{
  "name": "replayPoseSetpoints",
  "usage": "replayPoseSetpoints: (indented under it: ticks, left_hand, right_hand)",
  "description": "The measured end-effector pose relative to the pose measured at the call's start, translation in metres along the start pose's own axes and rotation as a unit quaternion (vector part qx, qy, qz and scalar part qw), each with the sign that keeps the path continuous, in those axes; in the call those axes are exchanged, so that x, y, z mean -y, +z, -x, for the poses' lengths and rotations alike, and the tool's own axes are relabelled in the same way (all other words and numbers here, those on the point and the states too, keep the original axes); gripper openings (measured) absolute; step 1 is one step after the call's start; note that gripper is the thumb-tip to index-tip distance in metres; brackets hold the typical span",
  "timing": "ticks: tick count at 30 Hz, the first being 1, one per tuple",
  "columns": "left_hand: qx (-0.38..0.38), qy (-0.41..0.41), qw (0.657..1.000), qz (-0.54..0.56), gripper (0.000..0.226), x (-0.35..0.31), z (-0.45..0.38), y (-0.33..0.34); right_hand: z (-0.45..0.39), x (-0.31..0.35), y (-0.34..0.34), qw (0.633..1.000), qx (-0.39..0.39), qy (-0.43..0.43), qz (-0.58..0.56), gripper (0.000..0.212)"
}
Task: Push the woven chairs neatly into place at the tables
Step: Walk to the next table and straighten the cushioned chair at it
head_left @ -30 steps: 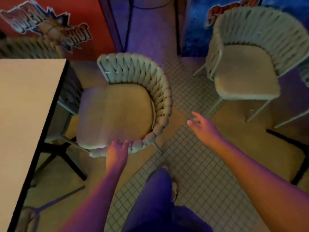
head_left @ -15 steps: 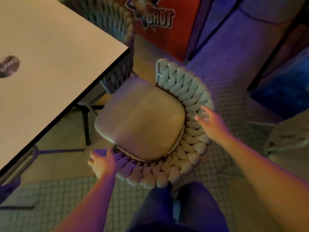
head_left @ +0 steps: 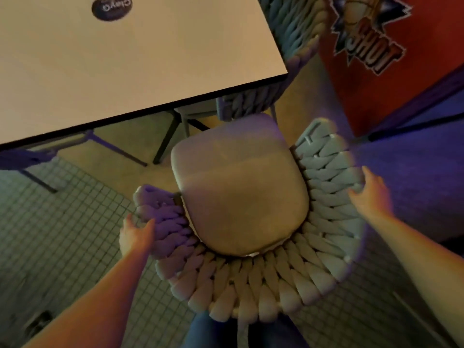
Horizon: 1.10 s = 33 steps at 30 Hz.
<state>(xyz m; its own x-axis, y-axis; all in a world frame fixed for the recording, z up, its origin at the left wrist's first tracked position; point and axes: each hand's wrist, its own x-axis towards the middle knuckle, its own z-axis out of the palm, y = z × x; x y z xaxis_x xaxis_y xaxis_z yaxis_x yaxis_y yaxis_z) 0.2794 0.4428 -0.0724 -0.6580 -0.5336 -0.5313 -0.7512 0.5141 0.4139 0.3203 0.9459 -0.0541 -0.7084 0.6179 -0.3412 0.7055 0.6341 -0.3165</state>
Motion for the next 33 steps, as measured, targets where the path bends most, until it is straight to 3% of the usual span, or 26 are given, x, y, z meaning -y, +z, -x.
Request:
replayPoseSetpoints:
  ticks: [5,14,26,33]
  left_hand:
    - [0.072,-0.012,0.993,0.094,0.052,0.026,0.000,0.018]
    - [0.059,0.007,0.995,0.079,0.037,0.052,-0.013,0.016]
    - [0.075,0.036,0.996,0.019,0.035,0.126,-0.082,-0.086]
    - [0.073,0.050,0.996,-0.009,0.040,0.142,-0.127,-0.130]
  right_hand:
    - [-0.033,-0.022,0.010,0.994,0.106,0.012,-0.027,0.085]
    - [-0.020,-0.019,0.020,0.996,0.088,0.009,-0.029,0.072]
    - [0.102,0.027,0.091,0.992,0.084,0.058,-0.076,0.086]
    - [0.135,0.067,0.123,0.991,0.090,0.057,-0.081,0.084]
